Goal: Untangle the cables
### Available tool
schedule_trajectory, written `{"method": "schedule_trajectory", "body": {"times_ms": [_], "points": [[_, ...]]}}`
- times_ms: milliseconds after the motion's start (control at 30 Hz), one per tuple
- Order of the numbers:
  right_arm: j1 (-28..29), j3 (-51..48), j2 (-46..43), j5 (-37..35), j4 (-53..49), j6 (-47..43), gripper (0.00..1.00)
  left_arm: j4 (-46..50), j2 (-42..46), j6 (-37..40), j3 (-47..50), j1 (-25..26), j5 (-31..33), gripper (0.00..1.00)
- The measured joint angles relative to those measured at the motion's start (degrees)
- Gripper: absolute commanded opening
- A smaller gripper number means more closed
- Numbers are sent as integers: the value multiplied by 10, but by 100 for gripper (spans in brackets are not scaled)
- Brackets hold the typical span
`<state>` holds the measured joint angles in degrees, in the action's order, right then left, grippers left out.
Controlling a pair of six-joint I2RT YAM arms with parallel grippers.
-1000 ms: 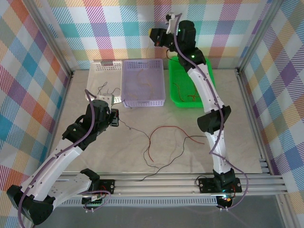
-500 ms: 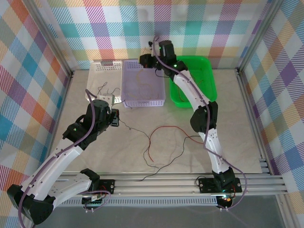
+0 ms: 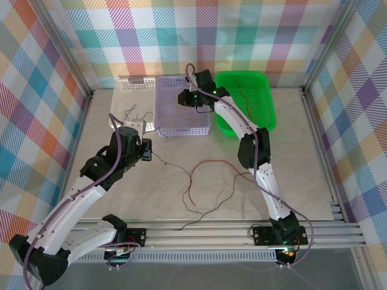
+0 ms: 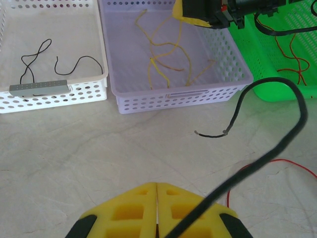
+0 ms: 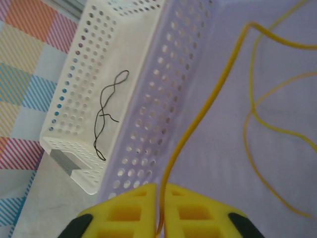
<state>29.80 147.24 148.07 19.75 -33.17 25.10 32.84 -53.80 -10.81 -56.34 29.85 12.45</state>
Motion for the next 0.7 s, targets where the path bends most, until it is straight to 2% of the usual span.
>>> {"method": "schedule_trajectory", "body": {"times_ms": [167, 400, 600, 700], "points": [[-1, 3, -2, -19, -43, -17, 38, 0, -1, 0, 0, 0, 0, 0], [-1, -27, -62, -38, -92, -42, 53, 0, -2, 2, 0, 0, 0, 0], [-1, -38, -144, -41, -115, -56, 55, 0, -2, 2, 0, 0, 2, 0], [-1, -93, -206, -50, -124, -64, 58, 0, -3, 2, 0, 0, 3, 0]]}}
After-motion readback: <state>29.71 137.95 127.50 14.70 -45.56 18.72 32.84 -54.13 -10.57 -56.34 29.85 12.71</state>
